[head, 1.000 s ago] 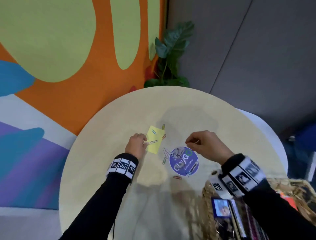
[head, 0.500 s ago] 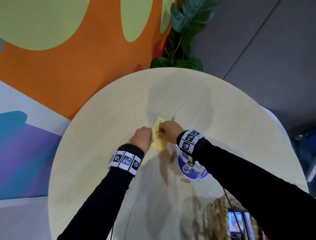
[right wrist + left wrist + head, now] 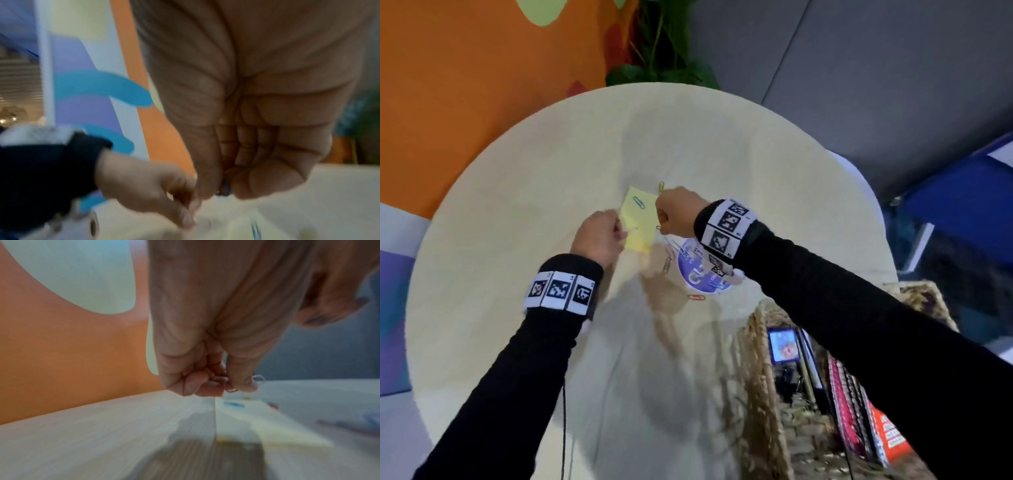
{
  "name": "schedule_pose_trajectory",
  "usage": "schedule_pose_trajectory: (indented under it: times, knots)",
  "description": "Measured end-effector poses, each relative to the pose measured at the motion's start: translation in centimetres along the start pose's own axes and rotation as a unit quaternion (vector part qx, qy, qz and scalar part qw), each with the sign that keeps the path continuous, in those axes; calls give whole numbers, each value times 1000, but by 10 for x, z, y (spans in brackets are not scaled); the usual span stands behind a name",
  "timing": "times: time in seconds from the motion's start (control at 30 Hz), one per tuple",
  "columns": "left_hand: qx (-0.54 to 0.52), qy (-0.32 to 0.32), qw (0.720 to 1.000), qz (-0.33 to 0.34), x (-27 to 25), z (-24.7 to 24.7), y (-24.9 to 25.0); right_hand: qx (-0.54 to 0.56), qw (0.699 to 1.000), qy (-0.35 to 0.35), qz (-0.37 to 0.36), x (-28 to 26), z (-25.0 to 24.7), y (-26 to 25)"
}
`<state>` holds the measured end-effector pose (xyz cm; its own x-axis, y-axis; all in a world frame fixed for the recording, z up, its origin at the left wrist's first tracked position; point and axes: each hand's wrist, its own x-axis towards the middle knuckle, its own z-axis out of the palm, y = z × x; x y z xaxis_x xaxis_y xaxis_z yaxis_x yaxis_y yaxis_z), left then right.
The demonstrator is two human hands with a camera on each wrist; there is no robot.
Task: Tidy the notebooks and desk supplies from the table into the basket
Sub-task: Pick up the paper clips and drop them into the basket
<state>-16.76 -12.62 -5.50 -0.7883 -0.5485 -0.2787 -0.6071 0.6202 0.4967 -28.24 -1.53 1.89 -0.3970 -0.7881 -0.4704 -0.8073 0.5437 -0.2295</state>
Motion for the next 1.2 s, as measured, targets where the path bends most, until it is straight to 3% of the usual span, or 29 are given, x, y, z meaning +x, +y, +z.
schedule_pose_trajectory:
  times: [0.13,0.23,0.3,0.47,0.63,0.73,0.83,1.0,1.2]
  knots:
    - [-59,42,997,27,-39,-10,14,82,995,46,-25,-127,-16,21]
    - [-111,53,990,66,-85,-12,36,131,991,0,2,-216,8,41]
    - [-146,42,985,84,-119,-13,56,99,993,-66,16,-249,40,52]
    - [-204,-13,970,130,-198,-7,113,-54,978,-194,52,-268,126,68]
    - [-162,-81,956,232,-247,7,141,-130,966,-215,67,-257,153,64]
    - [-95,-134,948,273,-259,26,150,-87,977,-180,75,-262,146,68]
    - [-7,-170,933,318,-259,53,161,11,990,-73,124,-287,124,87]
    - [160,-246,889,352,-253,102,182,165,961,114,192,-345,108,111]
    - [317,-314,815,369,-262,123,214,210,942,156,210,-384,133,110]
